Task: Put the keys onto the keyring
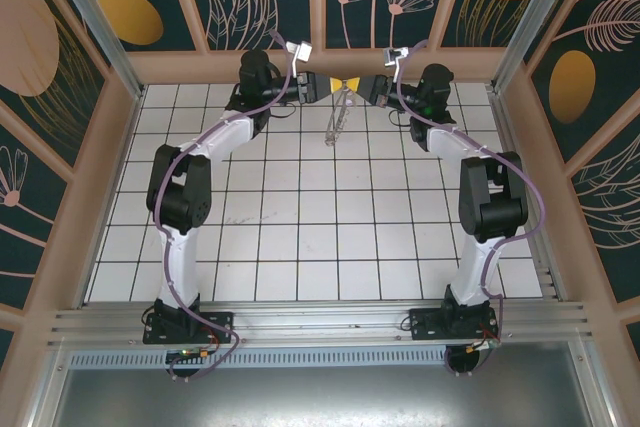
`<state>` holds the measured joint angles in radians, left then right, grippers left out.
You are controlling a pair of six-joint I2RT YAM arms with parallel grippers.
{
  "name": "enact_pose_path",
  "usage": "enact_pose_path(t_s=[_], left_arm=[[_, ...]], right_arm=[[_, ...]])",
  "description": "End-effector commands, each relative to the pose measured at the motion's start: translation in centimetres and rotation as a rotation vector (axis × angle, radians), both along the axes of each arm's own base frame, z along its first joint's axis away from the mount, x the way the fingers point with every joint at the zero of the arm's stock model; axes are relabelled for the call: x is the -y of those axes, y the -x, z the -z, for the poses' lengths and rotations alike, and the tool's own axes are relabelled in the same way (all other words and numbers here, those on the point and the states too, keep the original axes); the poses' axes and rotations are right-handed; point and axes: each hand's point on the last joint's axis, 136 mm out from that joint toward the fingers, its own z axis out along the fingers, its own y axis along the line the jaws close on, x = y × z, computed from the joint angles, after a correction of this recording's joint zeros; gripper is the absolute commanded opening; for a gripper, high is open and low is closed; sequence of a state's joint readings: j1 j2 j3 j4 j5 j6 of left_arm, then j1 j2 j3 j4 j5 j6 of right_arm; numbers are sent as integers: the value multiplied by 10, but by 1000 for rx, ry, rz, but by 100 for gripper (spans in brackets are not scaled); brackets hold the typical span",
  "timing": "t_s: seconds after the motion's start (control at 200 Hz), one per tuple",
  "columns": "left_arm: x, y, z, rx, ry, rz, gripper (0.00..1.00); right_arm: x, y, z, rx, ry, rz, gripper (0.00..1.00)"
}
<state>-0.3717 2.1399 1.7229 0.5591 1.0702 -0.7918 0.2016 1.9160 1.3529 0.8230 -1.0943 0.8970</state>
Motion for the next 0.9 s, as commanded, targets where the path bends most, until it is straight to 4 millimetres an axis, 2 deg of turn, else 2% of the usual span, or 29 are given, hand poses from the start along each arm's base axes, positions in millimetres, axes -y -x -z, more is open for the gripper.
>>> enact_pose_path(t_s=[0.0,0.375,0.636,0.891], left_arm=[[-2,0,-15,44,32,23,34],[1,5,-22,48,67,55,32],[4,7,-17,41,63,75,30],[6,10,-19,50,65,96,21]], right_arm=[[2,3,-29,109,-23,-10,0],[-4,2,-26,104,-24,-25,0],[-8,3,-25,102,-23,-36,0],[-10,2,-21,95,-7,-48,0]])
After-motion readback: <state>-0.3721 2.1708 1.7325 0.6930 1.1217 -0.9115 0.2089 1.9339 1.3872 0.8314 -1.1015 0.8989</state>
